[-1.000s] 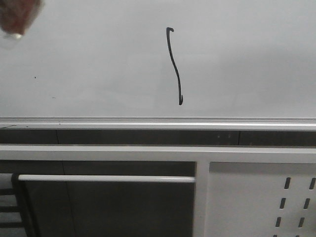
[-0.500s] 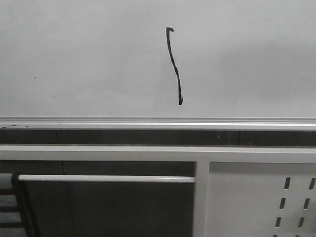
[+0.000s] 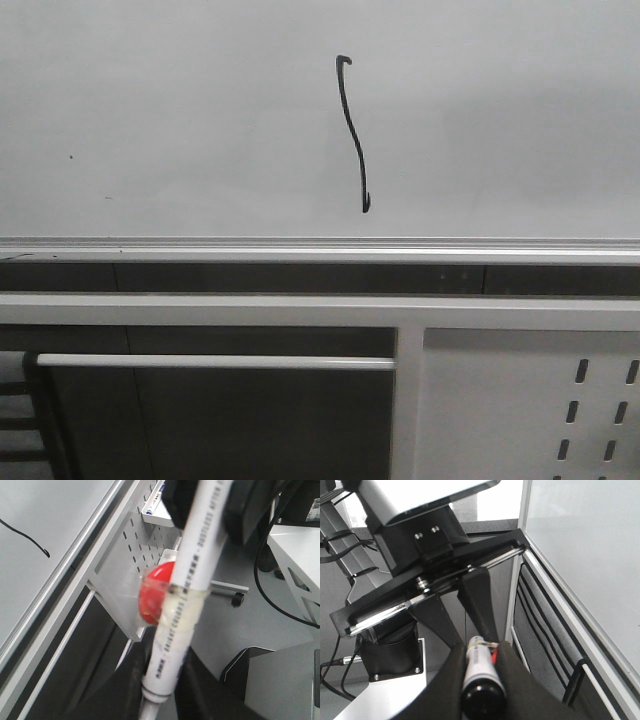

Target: Write number 1 on whiteboard

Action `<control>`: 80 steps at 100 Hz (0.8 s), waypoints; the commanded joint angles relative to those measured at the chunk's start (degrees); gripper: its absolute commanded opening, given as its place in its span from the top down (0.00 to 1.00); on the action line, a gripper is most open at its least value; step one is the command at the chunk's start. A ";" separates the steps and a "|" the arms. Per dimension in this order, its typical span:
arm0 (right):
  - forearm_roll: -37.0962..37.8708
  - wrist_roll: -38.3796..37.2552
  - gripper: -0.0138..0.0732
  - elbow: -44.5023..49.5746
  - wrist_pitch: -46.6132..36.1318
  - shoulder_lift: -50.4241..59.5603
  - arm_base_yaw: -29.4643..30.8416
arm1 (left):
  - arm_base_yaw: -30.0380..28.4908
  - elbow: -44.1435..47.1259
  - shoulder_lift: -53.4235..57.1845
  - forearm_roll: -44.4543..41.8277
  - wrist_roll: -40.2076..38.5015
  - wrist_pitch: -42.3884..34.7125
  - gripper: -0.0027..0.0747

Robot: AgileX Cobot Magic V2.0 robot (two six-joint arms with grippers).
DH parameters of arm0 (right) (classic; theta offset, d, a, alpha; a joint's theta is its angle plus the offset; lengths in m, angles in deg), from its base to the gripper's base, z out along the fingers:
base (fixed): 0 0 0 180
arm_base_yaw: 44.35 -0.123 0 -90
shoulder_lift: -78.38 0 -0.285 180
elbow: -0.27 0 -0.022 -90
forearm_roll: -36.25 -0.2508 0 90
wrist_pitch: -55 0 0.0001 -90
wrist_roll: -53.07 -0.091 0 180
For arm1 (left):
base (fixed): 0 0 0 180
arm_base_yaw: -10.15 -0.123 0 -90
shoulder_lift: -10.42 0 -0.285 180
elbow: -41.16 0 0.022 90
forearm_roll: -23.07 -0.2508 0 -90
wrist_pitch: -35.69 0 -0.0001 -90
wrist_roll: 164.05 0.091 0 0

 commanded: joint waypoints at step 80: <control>-0.03 0.47 0.93 -2.11 1.66 -0.92 0.08 | 0.24 -3.33 -0.21 4.16 -0.49 -1.91 0.84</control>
